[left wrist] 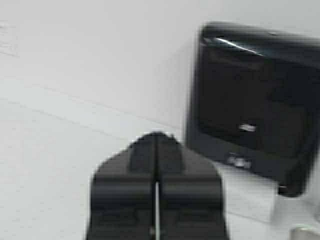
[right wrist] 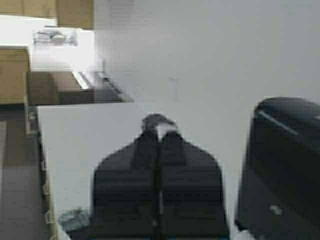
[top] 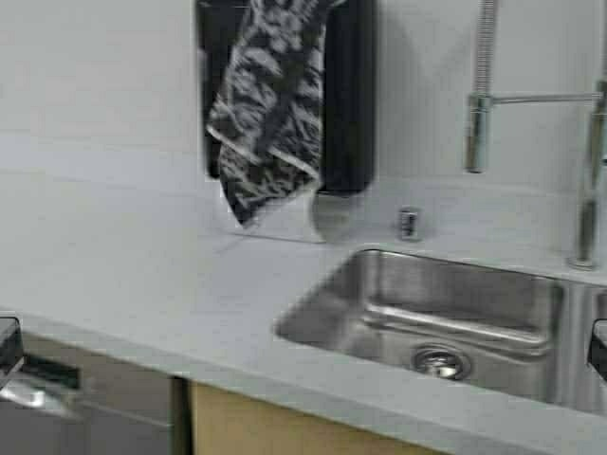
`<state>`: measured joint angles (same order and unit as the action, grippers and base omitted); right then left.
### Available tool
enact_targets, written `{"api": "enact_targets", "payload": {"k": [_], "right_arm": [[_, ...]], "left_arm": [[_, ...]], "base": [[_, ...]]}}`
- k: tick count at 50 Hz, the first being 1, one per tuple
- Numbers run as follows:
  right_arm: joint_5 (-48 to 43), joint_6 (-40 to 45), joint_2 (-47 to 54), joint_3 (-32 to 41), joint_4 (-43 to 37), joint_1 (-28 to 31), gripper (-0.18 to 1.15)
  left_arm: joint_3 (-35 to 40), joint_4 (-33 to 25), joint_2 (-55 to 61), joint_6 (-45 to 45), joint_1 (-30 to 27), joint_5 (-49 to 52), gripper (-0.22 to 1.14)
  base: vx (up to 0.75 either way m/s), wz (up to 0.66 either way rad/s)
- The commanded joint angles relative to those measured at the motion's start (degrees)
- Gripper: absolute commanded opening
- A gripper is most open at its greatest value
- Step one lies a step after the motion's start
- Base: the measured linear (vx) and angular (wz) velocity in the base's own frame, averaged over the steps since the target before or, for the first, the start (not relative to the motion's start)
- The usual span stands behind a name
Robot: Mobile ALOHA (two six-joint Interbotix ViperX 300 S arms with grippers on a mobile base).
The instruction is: Get the cloth and wipe up the spill under the wine glass
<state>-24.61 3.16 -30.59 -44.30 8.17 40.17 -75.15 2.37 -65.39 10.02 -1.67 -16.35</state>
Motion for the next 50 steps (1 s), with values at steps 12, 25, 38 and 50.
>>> {"api": "enact_targets", "payload": {"k": [12, 25, 38, 50], "right_arm": [[-0.79, -0.35, 1.58, -3.25, -0.26, -0.97, 0.07], [-0.97, -0.26, 2.29, -4.48, -0.26, -3.52, 0.07], [-0.97, -0.09, 2.29, -5.71, -0.79, -3.52, 0.07], [-1.23, 0.0, 2.46, -5.8, -1.58, -3.52, 0.07]], "left_arm": [[0.53, 0.18, 0.88, 0.0, -0.09, -0.35, 0.02], [0.88, 0.09, 1.76, 0.0, -0.09, -0.35, 0.02], [0.79, 0.0, 1.23, 0.09, -0.09, -0.35, 0.02], [0.79, 0.0, 1.05, 0.09, -0.09, -0.35, 0.02]], "base": [[-0.13, 0.46], [-0.1, 0.46], [-0.08, 0.59], [-0.06, 0.63]]}}
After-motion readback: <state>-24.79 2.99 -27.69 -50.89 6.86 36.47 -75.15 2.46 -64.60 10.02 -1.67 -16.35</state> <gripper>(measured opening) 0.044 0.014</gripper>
